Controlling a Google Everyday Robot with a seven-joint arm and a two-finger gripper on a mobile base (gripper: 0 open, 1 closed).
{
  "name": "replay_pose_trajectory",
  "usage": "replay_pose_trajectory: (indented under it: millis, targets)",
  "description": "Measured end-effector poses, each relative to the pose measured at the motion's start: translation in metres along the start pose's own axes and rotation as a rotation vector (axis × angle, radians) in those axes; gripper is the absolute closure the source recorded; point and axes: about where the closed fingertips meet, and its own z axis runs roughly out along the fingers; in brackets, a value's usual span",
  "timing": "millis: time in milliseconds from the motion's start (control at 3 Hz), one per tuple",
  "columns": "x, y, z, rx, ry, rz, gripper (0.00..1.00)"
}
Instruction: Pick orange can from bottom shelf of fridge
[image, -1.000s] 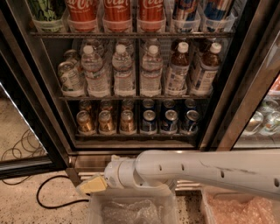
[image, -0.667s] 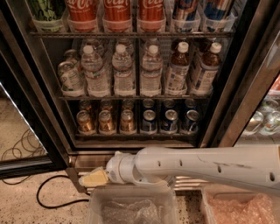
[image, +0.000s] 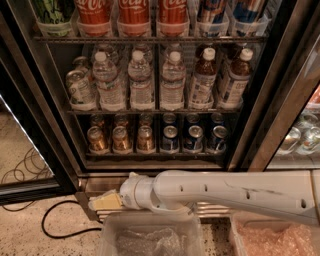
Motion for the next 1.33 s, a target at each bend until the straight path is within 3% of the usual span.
replay_pose_trajectory:
  millis: [333, 667, 1000, 1333]
  targets:
    - [-0.032, -0.023, 0.022, 0.057, -0.096, -0.035, 0.0]
    - [-0.08, -0.052, 0.027, 0.167, -0.217, -0.087, 0.0]
    - [-0.099, -0.079, 0.041, 0.28, -0.255, -0.116, 0.0]
    - [-0.084, -0.097, 0.054, 0.36, -0.287, -0.079, 0.0]
